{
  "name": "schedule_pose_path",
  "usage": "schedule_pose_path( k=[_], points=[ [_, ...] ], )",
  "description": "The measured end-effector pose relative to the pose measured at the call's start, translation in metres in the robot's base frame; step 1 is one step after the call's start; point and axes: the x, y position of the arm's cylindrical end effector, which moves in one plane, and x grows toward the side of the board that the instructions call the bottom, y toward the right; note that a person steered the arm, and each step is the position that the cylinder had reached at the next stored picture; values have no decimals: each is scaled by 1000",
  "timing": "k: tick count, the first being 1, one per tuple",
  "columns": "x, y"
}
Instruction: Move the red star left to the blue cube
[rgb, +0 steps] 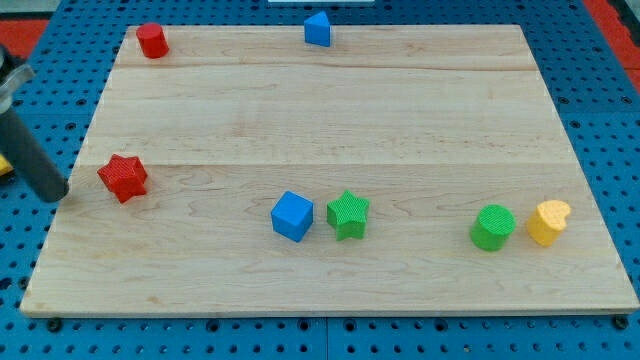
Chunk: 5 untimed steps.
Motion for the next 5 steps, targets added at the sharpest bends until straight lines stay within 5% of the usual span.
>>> schedule_pose_path(
  k=[1,2,4,5],
  points=[
    [-4,41],
    [37,52],
    [-30,59],
    [19,86]
  ],
)
